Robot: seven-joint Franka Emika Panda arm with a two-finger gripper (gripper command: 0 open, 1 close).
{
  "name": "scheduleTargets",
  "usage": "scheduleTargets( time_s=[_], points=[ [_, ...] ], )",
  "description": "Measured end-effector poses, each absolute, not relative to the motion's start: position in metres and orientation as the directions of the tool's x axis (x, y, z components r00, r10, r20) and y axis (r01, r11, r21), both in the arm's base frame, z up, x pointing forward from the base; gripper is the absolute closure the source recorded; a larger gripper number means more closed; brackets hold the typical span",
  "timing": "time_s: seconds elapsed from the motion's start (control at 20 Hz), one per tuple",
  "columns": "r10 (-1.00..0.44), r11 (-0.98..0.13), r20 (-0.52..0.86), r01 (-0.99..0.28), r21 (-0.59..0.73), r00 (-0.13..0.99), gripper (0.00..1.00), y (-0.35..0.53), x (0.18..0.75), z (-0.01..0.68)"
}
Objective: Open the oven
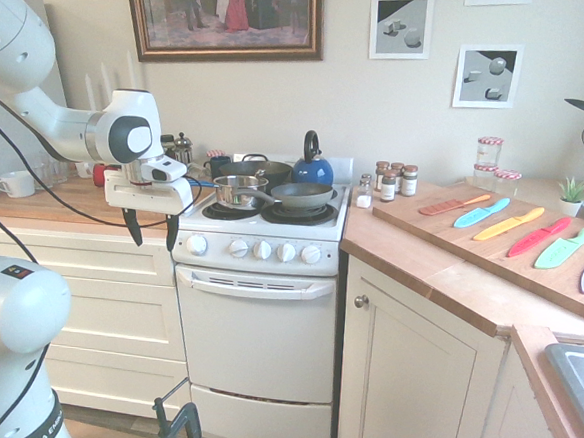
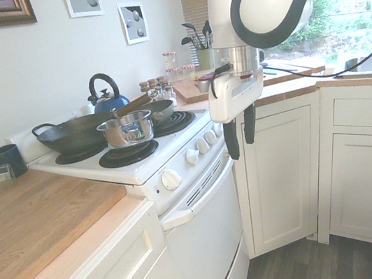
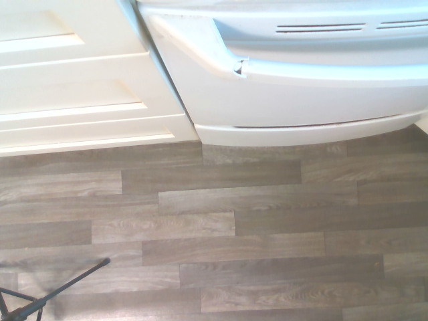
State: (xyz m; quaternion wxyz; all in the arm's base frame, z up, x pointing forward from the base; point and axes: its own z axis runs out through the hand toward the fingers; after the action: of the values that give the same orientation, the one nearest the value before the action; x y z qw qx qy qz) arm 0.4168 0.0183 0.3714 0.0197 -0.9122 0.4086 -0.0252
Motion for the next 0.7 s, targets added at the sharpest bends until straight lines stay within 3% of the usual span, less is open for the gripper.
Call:
scheduleTargets(
  time_s=[0.3, 0.7],
  points=[
    [-0.809, -0.587, 0.081, -0.807, -0.065, 0.582, 0.0, 0.005, 0.431, 0.359],
    [-0.808, -0.586, 0.155, -0.804, -0.104, 0.569, 0.0, -0.043, 0.476, 0.25]
  ],
)
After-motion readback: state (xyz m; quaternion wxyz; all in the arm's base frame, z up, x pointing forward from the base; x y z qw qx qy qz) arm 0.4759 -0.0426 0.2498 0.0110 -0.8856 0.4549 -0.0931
